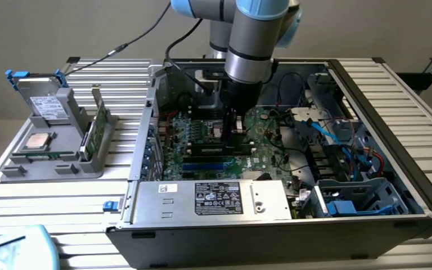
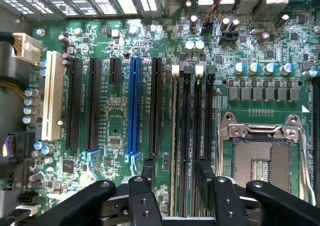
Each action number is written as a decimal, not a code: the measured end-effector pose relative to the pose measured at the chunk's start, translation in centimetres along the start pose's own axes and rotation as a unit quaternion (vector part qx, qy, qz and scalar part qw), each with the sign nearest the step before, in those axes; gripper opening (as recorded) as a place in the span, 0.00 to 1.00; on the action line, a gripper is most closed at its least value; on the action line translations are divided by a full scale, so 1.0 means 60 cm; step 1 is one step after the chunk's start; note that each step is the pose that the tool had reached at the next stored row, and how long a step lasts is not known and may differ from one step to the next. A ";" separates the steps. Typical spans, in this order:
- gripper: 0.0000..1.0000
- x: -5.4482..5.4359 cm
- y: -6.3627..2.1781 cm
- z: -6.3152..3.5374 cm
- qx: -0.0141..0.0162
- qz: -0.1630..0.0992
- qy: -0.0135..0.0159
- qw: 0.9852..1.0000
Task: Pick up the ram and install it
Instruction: 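Insert the ram into the slot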
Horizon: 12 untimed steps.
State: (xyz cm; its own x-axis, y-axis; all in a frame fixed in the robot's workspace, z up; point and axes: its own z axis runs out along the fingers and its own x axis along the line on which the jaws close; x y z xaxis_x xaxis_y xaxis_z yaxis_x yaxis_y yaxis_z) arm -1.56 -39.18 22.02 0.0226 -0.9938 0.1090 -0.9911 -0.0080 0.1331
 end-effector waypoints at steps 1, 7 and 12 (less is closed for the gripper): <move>0.46 0.001 0.002 -0.007 0.000 0.000 0.000 1.000; 0.46 0.004 0.007 -0.034 0.000 0.000 0.000 1.000; 0.31 0.004 0.007 -0.034 0.000 0.000 0.000 1.000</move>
State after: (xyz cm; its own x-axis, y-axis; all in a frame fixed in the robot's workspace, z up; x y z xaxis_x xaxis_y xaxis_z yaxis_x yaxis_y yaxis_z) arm -1.71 -39.18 24.12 0.0228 -0.9938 0.1089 -0.9911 -0.0081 0.1331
